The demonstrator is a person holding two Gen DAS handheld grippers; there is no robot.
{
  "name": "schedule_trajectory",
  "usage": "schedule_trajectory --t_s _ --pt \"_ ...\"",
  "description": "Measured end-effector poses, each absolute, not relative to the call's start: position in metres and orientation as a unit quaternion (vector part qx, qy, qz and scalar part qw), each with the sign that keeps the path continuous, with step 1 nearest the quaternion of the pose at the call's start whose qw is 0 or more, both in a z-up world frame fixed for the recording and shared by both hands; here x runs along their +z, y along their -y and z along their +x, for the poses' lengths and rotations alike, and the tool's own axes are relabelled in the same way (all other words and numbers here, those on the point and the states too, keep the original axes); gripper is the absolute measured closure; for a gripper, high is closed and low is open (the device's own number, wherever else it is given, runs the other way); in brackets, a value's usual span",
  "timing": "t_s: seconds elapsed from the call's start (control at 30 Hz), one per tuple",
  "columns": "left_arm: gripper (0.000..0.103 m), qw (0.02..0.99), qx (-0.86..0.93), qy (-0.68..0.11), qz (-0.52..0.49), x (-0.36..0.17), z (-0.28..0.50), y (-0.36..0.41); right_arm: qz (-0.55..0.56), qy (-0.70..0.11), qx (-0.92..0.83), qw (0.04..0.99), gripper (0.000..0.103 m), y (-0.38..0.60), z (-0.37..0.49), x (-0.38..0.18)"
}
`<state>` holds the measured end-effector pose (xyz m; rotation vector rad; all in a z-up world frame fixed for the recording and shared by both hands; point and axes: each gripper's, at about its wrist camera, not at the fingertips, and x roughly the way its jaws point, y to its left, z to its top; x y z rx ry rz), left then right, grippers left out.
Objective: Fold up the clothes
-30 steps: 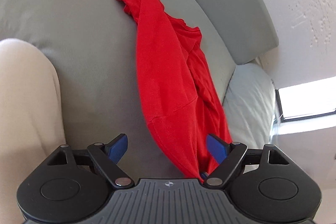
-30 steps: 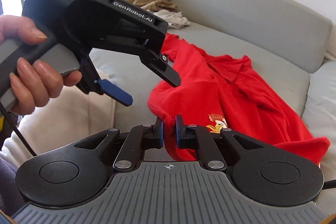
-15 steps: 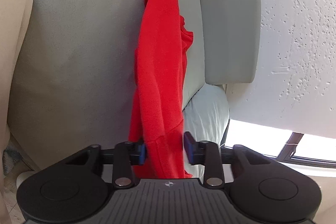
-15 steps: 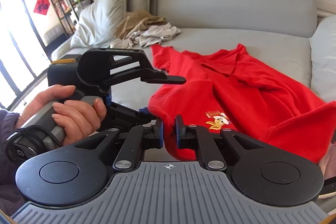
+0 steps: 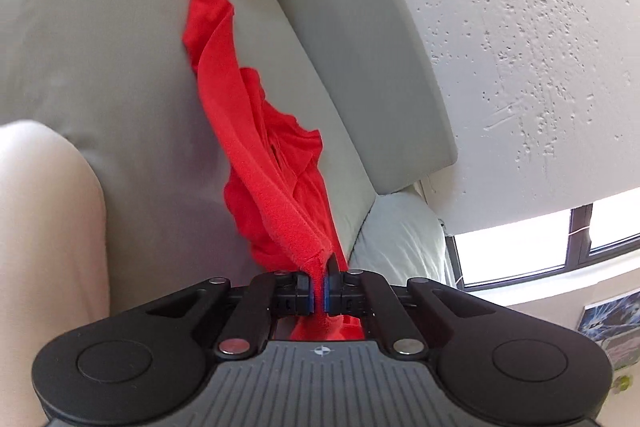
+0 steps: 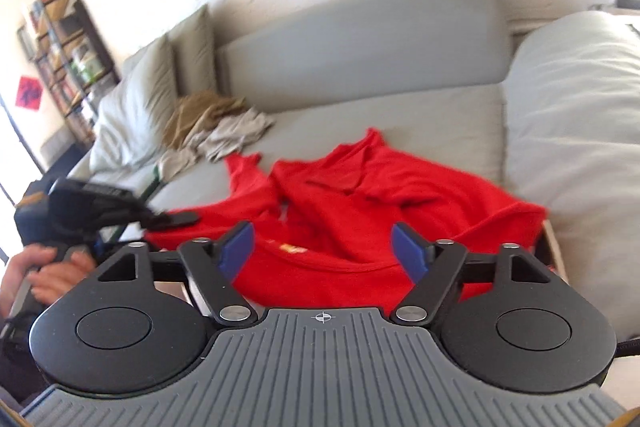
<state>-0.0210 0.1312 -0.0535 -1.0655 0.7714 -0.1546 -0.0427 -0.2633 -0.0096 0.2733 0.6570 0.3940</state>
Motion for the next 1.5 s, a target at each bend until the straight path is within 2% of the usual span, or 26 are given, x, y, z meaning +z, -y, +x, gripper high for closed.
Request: schedule_trajectory --t_s 0.03,0.23,0.3,0.4,0.47,0.53,0.6,0.67,0.77,0.87,1.03,1.07,1.2,1.27,1.5 --pt "0.102 0.796 -0.067 -0.354 -0.486 -0.049 -0.026 -0.135 0.14 -0.314 0.171 0.924 0.003 0.274 -0.045 -0.005" --pt "0.102 0.807 -0.053 -0.355 -0.469 -0.045 -0.045 -0.149 0.198 -0.282 0.064 0.937 0.003 0.315 -0.048 -0.006" --pt "0.102 0.811 -0.052 -0.358 -0.459 -0.046 -0.046 -0.15 0.216 -0.279 0.072 0.933 0.007 0.317 -0.045 -0.017" --pt "0.102 0.817 -0.055 -0.36 -0.448 -0.046 -0.05 -0.151 0.244 -0.339 0.087 0.904 0.018 0.315 -0.022 -0.029" --pt "0.102 0.818 -0.057 -0.358 -0.447 -0.046 -0.049 -0.152 0.321 -0.394 0.105 0.855 0.034 0.319 0.002 -0.043" --pt "0.102 0.819 -0.062 -0.357 -0.444 -0.046 -0.049 -0.152 0.404 -0.439 0.117 0.794 0.038 0.323 0.027 -0.061" --pt "0.102 0.82 -0.065 -0.359 -0.441 -0.047 -0.05 -0.152 0.431 -0.466 0.098 0.766 0.037 0.319 0.049 -0.074" --pt "0.102 0.819 -0.069 -0.363 -0.439 -0.05 -0.05 -0.151 0.399 -0.492 0.065 0.771 0.034 0.309 0.074 -0.077" --pt "0.102 0.818 -0.073 -0.367 -0.437 -0.054 -0.05 -0.148 0.256 -0.511 0.047 0.819 0.032 0.28 0.112 -0.071" --pt "0.102 0.814 -0.074 -0.372 -0.441 -0.06 -0.05 -0.15 0.159 -0.542 0.077 0.822 0.037 0.259 0.151 -0.081" --pt "0.102 0.814 -0.074 -0.37 -0.441 -0.063 -0.051 -0.153 0.141 -0.61 0.096 0.774 0.038 0.245 0.205 -0.115" --pt "0.102 0.813 -0.072 -0.37 -0.443 -0.064 -0.051 -0.153 0.129 -0.618 0.095 0.77 0.034 0.241 0.212 -0.119" --pt "0.102 0.813 -0.072 -0.369 -0.444 -0.064 -0.052 -0.155 0.099 -0.675 0.096 0.724 0.027 0.234 0.229 -0.136" --pt "0.102 0.817 -0.074 -0.367 -0.439 -0.063 -0.052 -0.155 0.092 -0.718 0.123 0.679 0.026 0.232 0.225 -0.141" --pt "0.102 0.83 -0.077 -0.362 -0.417 -0.055 -0.053 -0.156 0.014 -0.769 0.229 0.597 0.025 0.24 0.132 -0.119"
